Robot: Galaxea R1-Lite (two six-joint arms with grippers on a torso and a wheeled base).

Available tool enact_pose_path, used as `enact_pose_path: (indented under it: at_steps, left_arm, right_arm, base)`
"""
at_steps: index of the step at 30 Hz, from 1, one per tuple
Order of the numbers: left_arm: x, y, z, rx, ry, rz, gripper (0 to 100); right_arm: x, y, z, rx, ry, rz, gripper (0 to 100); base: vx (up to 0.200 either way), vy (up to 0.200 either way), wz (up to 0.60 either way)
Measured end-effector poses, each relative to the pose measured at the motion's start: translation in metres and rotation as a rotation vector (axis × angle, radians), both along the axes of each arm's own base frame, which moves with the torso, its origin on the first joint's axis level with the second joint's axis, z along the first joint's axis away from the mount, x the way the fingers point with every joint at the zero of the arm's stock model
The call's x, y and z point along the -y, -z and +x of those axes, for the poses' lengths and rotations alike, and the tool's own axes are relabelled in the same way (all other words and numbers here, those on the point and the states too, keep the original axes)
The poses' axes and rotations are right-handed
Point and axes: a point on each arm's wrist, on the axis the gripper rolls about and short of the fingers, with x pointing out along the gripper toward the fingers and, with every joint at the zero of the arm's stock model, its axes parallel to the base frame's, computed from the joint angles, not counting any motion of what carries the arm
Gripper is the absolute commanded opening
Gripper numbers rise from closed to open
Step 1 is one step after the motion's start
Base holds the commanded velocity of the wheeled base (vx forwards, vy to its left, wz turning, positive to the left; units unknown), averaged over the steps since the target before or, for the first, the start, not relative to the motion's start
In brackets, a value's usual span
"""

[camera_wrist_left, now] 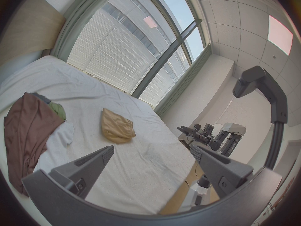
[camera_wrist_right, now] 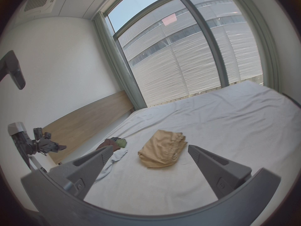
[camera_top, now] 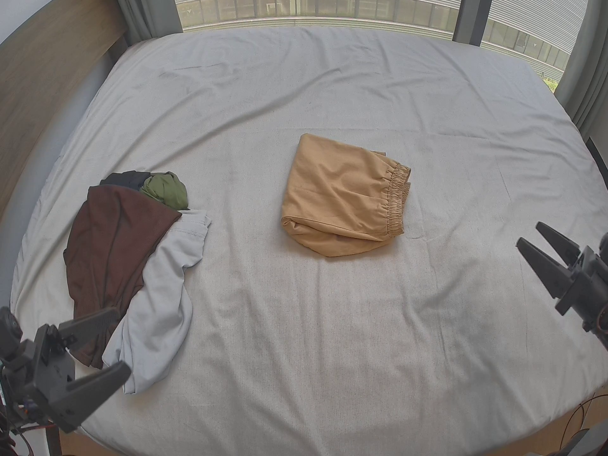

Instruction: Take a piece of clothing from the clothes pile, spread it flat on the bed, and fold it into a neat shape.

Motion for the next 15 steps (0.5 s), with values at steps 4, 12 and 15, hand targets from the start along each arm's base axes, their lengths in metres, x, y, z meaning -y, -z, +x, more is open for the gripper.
enact_pose_path:
  at_steps: [4,12,15]
  left_arm:
    - [-0.007,0.006,-0.023,-0.028,-0.003,0.007,100]
    - [-0.019,0.021,-0.063,-0.036,-0.01,0.008,100]
    - [-0.023,0.026,-0.076,-0.019,-0.018,0.006,100]
  right_arm:
    - [0.014,0.001,-0.02,0.021,0.072,-0.01,100]
    - [0.026,0.009,-0.073,0.007,0.123,-0.035,100]
    - [0.028,0.018,-0.096,-0.015,0.117,-0.045,100]
  base:
    - [0.0,0.0,0.0]
    - [0.0,0.0,0.0]
    - [0.0,0.0,0.0]
